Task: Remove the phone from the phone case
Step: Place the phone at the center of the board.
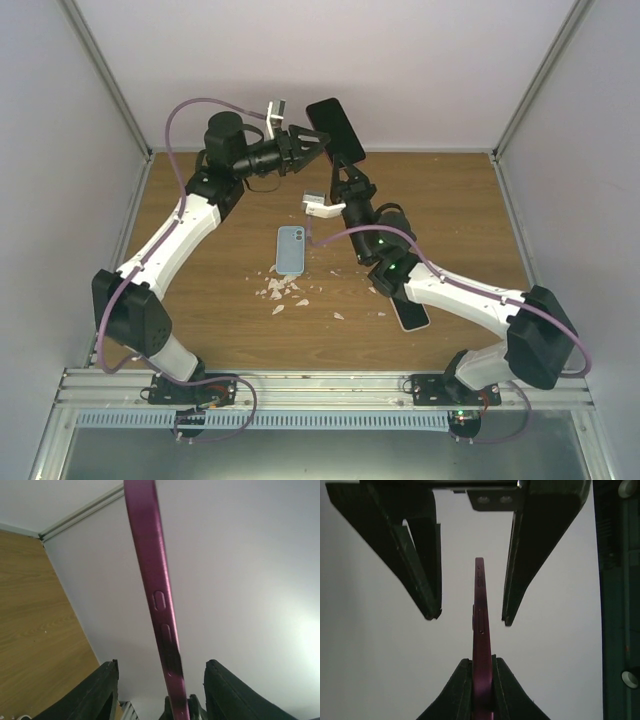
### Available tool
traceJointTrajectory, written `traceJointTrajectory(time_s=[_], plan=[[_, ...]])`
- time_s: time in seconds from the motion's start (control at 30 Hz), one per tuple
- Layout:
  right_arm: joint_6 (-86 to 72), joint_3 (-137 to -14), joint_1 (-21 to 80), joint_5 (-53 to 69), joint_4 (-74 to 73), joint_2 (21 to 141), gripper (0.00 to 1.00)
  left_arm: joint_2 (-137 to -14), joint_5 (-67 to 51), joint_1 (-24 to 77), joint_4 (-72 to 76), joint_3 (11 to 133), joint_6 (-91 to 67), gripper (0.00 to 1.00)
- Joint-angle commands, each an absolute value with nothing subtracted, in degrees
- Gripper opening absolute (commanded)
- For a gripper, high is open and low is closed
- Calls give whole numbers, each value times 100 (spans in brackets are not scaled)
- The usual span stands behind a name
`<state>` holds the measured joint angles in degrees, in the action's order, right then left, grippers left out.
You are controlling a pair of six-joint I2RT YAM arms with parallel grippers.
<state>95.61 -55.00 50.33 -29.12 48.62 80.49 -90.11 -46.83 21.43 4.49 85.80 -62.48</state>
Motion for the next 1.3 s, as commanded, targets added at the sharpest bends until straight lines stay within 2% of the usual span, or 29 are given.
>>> traceJointTrajectory(time_s=[0.0, 0.13, 0.47, 0.53, 0.6, 0.8, 0.93, 1.1, 1.27], plan=[[9698, -5561, 5136, -2947, 5779, 8102, 0, -9083, -4634, 2249, 699, 8690, -6230, 46], [9760, -5508, 5179, -2927, 5859, 8132, 1, -9146, -4614, 2267, 744, 8710, -6273, 38], [9770, -5299, 5182, -2863, 5795, 8057, 0, -9193, -4612, 2282, 754, 8702, -6250, 9], [9619, -5313, 5179, -2871, 5646, 8017, 9, -9178, -4607, 2257, 751, 8701, -6213, 4], [9462, -5348, 5177, -2878, 5356, 7957, 23, -9163, -4614, 2209, 735, 8709, -6171, 0], [9003, -5368, 5177, -2835, 4534, 7724, 69, -9116, -4660, 1998, 567, 8719, -5978, 0], [8539, -5424, 5177, -2802, 3835, 7548, 89, -9088, -4717, 1799, 537, 8703, -5775, 0], [6896, -6181, 5027, -2608, 1738, 7430, 98, -9105, -5132, 1502, 519, 8614, -5303, 0], [5522, -6882, 4713, -1921, 84, 7342, 100, -9129, -5641, 1157, 375, 8495, -4720, 0]])
